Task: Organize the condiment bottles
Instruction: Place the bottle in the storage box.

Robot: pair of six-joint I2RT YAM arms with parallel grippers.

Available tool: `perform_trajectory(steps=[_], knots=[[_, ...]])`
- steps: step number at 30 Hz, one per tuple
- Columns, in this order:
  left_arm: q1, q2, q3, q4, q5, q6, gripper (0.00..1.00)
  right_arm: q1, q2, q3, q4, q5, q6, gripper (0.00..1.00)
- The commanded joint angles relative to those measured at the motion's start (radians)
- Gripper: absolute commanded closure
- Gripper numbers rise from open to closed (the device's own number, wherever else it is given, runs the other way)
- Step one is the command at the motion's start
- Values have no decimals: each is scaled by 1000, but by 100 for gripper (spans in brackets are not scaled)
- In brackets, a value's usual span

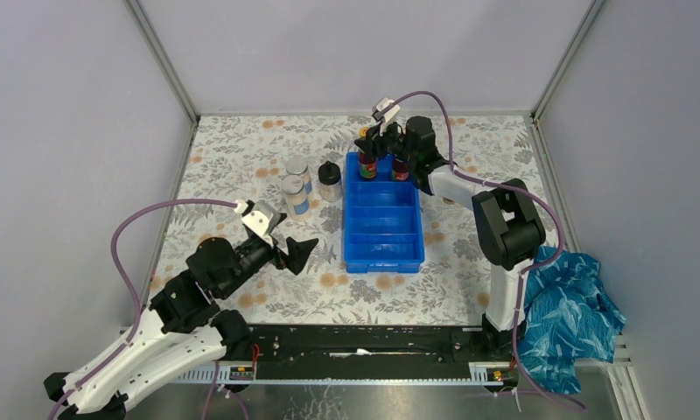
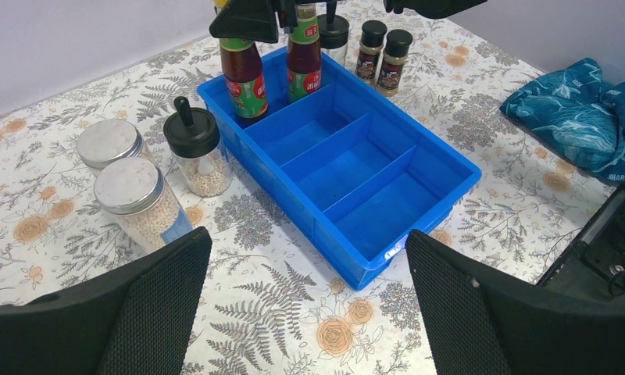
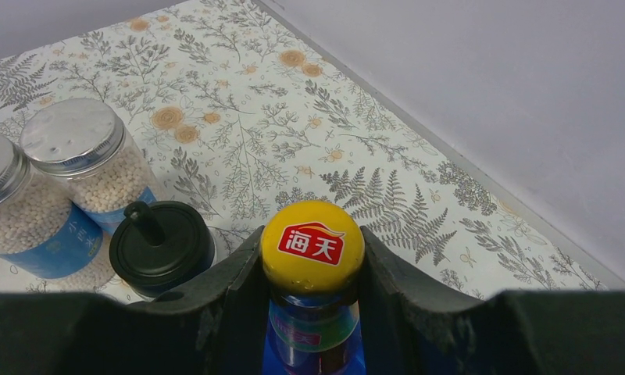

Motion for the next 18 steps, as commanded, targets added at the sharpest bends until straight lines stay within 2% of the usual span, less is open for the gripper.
perform_trajectory(steps=[1,18], knots=[[-6,-9,1,44,14,5,2,7,-64,4,34,5,0,100],[-6,-31,1,25,5,2,1,67,-77,68,-51,22,-55,100]])
